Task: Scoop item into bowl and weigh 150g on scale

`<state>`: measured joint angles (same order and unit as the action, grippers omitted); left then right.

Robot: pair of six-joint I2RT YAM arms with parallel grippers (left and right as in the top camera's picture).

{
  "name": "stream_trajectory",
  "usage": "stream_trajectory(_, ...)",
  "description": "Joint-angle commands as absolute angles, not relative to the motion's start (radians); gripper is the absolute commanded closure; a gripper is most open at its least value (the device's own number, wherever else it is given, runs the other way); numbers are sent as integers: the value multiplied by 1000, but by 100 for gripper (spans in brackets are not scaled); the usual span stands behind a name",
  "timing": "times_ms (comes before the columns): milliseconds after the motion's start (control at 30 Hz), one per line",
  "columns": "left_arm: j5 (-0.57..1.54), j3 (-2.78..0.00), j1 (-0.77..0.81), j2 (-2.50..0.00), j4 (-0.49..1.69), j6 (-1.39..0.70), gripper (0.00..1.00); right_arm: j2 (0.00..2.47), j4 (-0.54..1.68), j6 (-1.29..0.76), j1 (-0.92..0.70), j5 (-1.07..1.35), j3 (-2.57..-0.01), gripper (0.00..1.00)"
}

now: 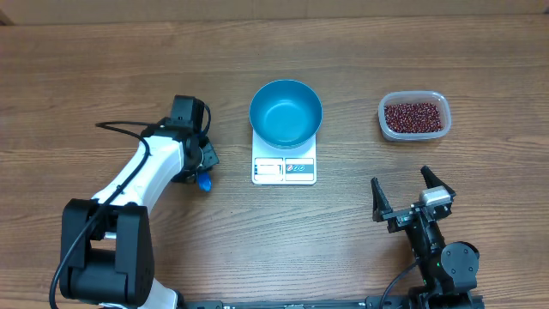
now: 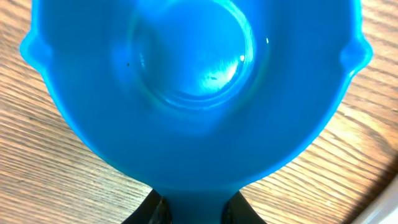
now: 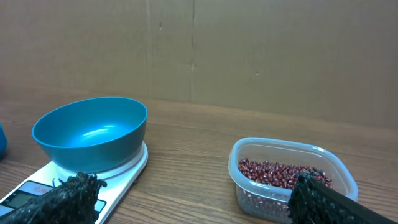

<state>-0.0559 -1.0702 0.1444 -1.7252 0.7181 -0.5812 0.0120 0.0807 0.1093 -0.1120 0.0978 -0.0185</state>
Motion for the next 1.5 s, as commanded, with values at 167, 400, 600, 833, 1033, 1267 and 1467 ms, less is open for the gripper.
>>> stream_trajectory(167,-45,-1234,151,-1732,803,-530,88,3,76,113,-117,99,-8,0)
stream_trajectory(400,46,-1398,152,-1732,946,-532,89,3,77,113,-117,89,-8,0)
stream_trajectory(600,88,-1500,152,-1732,1052,-543,90,3,68,-47,-117,155,-8,0)
stream_trajectory(833,211,-1522,152,-1732,1057,-621,92,3,53,-886,-117,503,-8,0)
stream_trajectory(1033,216,-1522,191,-1732,1051,-706,92,3,45,-1217,-117,556,-8,0)
stream_trajectory(1267,222,-1522,299,-1732,987,-799,90,3,-78,-1220,-117,608,-8,0)
stream_trajectory(1467,237,-1522,364,-1732,920,-881,88,6,-118,-1170,-118,667,-35,1)
